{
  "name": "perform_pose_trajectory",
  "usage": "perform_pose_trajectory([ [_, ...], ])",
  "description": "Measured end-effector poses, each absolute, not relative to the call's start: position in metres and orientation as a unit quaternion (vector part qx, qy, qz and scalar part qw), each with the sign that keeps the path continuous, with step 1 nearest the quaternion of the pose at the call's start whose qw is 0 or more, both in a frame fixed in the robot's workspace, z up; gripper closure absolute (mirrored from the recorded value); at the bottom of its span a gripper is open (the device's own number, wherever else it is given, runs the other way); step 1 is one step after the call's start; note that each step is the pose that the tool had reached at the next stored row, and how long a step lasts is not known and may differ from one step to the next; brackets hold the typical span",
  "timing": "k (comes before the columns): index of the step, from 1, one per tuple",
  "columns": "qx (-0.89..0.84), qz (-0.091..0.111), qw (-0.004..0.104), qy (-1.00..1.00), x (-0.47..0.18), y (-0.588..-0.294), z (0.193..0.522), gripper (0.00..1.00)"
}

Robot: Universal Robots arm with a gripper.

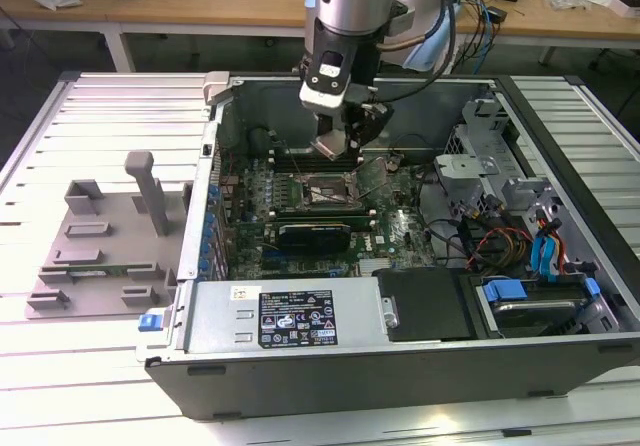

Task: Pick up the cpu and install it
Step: 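Place the cpu into insertion slot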

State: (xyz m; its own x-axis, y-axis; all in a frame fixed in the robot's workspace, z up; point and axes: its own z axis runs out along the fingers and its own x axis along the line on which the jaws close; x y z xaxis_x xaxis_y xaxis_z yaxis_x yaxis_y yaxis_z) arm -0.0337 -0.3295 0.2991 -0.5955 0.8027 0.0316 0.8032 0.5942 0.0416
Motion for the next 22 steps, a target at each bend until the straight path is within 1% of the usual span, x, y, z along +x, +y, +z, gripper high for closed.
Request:
perform_pose_trajectory([
  [16, -0.636, -0.026, -0.001, -0.771, -0.0337, -0.3295, 0.296, 0.45],
  [22, -0.682, -0.026, -0.003, -0.731, -0.0337, -0.3295, 0.294, 0.45],
])
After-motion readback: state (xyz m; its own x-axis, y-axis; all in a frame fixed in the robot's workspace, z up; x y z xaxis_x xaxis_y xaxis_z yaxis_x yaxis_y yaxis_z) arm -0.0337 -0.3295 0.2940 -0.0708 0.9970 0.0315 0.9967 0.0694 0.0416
